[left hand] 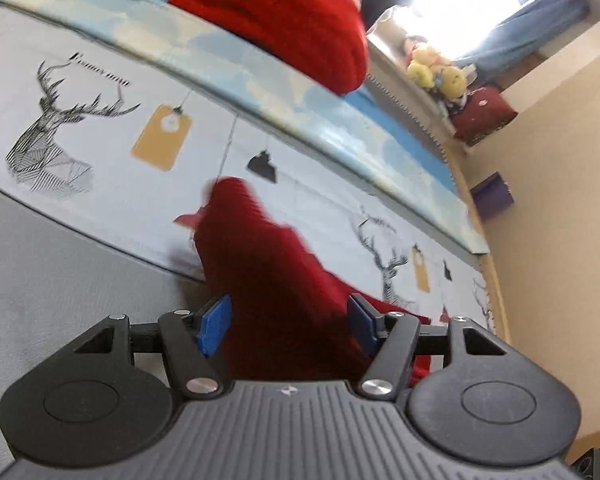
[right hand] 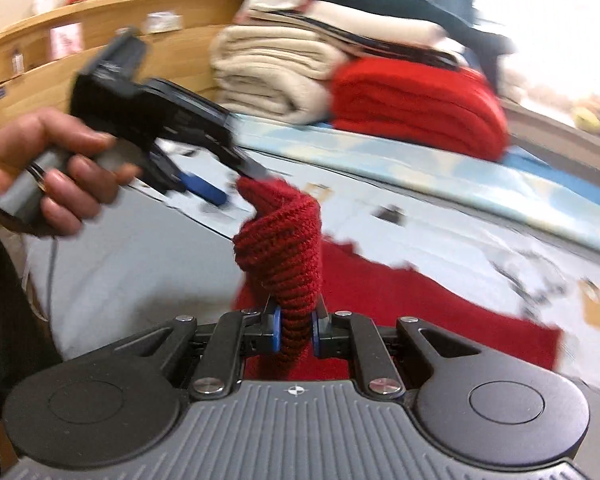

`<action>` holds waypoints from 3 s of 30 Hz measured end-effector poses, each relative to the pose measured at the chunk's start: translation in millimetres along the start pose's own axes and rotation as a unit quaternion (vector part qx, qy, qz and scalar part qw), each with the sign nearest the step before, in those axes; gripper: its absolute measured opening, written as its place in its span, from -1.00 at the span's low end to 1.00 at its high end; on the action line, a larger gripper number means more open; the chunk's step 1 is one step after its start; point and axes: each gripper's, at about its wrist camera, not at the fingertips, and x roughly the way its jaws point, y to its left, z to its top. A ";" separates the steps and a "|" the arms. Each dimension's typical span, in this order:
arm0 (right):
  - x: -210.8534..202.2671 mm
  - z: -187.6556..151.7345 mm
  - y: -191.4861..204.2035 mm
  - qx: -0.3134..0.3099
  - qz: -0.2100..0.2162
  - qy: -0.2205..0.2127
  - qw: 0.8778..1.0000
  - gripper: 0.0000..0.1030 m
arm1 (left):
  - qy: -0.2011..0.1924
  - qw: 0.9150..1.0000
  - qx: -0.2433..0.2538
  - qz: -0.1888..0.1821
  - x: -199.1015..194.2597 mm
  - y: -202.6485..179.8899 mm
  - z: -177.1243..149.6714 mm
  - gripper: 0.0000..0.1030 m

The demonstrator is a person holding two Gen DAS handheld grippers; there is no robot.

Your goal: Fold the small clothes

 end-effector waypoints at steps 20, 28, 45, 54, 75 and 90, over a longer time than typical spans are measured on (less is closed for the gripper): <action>-40.0 -80.1 -139.7 0.295 -0.057 0.080 0.951 0.00 | 0.162 0.939 0.304 0.002 92.4 -112.4 -114.7 0.23; -33.8 -82.0 -156.8 0.333 -0.057 0.078 0.938 0.02 | 0.168 0.942 0.289 -0.003 105.7 -121.5 -114.4 0.24; -52.0 -134.7 -172.8 0.293 -0.126 0.157 0.935 -0.63 | 0.168 0.957 0.234 -0.005 111.6 -117.4 -95.1 0.35; -55.3 -152.0 -201.0 0.402 -0.095 0.096 0.905 0.45 | 0.204 0.967 0.153 0.012 144.4 -99.9 -97.6 0.64; 5.1 -137.0 -178.1 0.372 -0.041 0.150 0.915 -0.18 | 0.188 0.975 0.120 -0.014 133.9 -72.9 -77.5 -0.15; 54.8 -88.8 -116.0 0.322 0.012 0.135 0.937 -0.29 | 0.149 0.986 0.070 0.018 69.4 -2.3 -50.7 0.06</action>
